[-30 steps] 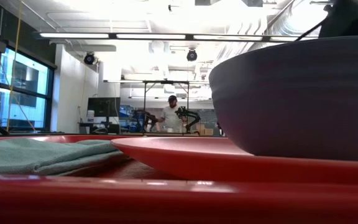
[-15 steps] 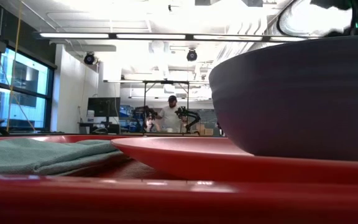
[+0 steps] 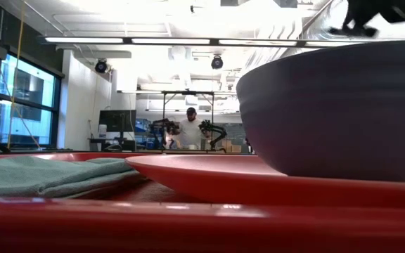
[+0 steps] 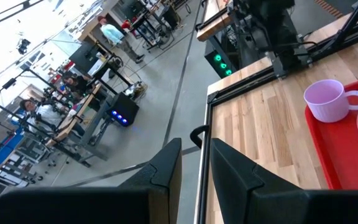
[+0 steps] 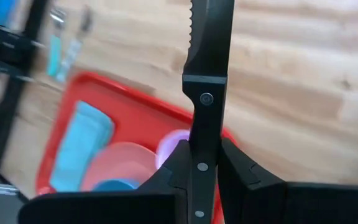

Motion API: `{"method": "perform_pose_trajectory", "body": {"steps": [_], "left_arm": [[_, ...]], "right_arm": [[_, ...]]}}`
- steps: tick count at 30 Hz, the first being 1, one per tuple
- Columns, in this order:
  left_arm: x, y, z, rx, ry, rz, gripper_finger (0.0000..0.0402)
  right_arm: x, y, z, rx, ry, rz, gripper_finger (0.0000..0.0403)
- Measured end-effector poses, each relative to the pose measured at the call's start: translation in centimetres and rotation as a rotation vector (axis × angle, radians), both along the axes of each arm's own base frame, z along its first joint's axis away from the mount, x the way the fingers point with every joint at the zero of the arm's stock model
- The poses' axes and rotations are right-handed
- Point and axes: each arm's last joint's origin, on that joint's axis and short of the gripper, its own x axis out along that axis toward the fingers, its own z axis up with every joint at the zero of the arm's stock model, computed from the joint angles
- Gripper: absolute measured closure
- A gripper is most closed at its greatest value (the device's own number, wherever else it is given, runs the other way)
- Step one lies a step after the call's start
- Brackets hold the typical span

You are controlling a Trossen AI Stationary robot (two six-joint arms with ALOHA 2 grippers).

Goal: Set up tray
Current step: Put the black knife on top of the blue napkin to the left of the pink plate

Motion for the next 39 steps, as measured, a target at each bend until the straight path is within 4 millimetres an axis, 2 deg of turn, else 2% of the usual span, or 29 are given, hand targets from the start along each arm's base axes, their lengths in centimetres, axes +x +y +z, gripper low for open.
{"method": "perform_pose_trajectory", "body": {"steps": [5, 11, 19, 27, 31, 35, 39], "left_arm": [[0.0, 0.0, 0.0, 0.0, 0.0, 0.0, 0.0284], [0.0, 0.0, 0.0, -0.006, -0.003, 0.001, 0.0284], [0.0, 0.0, 0.0, -0.012, -0.009, 0.002, 0.0284], [0.1, 0.0, 0.1, -0.034, -0.022, 0.006, 0.0284], [0.1, 0.0, 0.1, -0.06, -0.031, 0.01, 0.0284], [0.1, 0.0, 0.1, -0.06, -0.031, 0.01, 0.0284], [0.0, 0.0, 0.0, -0.046, -0.023, 0.007, 0.0284]], "right_arm": [[1.1, 0.1, 2.8, -0.107, -0.077, 0.071, 0.0378], [3.4, 0.6, 5.8, -0.223, -0.169, 0.199, 0.0378], [6.7, 1.5, 8.0, -0.308, -0.26, 0.364, 0.0378], [11.2, 3.0, 7.6, -0.292, -0.373, 0.485, 0.0378], [14.0, 4.6, 7.1, -0.264, -0.478, 0.521, 0.0378], [17.1, 6.4, 5.7, -0.198, -0.553, 0.507, 0.0378], [20.4, 8.3, 3.4, -0.123, -0.601, 0.497, 0.0378]]}}
